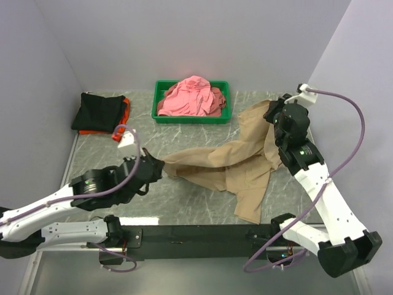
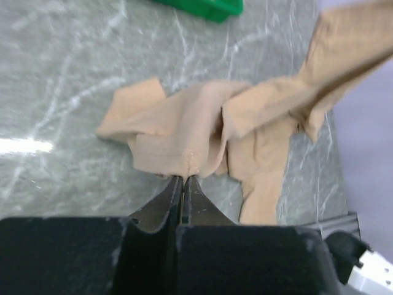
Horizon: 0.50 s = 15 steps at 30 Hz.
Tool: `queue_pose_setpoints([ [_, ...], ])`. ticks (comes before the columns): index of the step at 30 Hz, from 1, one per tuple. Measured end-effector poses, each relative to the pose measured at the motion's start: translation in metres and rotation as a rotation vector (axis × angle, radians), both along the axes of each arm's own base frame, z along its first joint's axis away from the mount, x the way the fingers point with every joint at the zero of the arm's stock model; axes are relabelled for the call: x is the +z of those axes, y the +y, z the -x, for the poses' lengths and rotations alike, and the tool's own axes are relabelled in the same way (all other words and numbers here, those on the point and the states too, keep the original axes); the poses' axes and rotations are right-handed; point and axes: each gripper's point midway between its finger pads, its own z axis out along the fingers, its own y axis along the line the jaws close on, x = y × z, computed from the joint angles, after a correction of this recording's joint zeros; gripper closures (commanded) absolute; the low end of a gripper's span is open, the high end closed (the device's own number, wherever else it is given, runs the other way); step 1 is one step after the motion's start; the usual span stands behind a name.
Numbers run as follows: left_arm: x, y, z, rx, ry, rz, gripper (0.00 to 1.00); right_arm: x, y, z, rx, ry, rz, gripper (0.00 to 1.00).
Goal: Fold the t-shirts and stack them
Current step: Flatten the tshirt out
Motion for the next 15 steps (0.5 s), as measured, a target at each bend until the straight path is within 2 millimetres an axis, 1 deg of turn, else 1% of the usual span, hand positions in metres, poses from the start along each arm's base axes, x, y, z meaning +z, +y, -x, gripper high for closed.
queue_pose_setpoints([
  [1, 0.005, 0.009, -0.001, 0.028, -0.016, 0.005, 0.99, 0.000, -0.001, 0.004, -0.001, -0.008, -0.003, 1.00],
  [3, 0.012, 0.022, -0.004, 0.079, -0.029, -0.004, 1.00, -0.008, -0.005, 0.012, -0.006, 0.004, 0.002, 1.00],
  [4, 0.020, 0.030, -0.006, 0.113, -0.041, -0.003, 0.99, -0.008, -0.008, 0.018, -0.012, 0.006, 0.004, 1.00],
  [5, 0.027, 0.035, -0.009, 0.140, -0.054, 0.000, 0.99, -0.005, -0.011, 0.024, -0.016, -0.003, 0.004, 1.00],
  [7, 0.046, 0.046, -0.012, 0.181, -0.088, 0.023, 0.99, 0.015, -0.018, 0.039, -0.025, -0.060, -0.006, 1.00],
  [8, 0.060, 0.052, -0.012, 0.193, -0.114, 0.048, 0.99, 0.028, -0.022, 0.050, -0.030, -0.095, -0.011, 1.00],
  [9, 0.072, 0.057, -0.012, 0.197, -0.137, 0.073, 0.99, 0.046, -0.028, 0.063, -0.038, -0.142, -0.022, 1.00],
  [11, 0.099, 0.068, -0.011, 0.193, -0.193, 0.131, 0.99, 0.088, -0.038, 0.090, -0.044, -0.251, -0.049, 1.00],
  [13, 0.125, 0.079, -0.007, 0.176, -0.248, 0.183, 0.99, 0.134, -0.049, 0.123, -0.043, -0.373, -0.078, 1.00],
  [15, 0.151, 0.093, -0.003, 0.164, -0.300, 0.237, 0.99, 0.170, -0.058, 0.155, -0.037, -0.467, -0.102, 1.00],
])
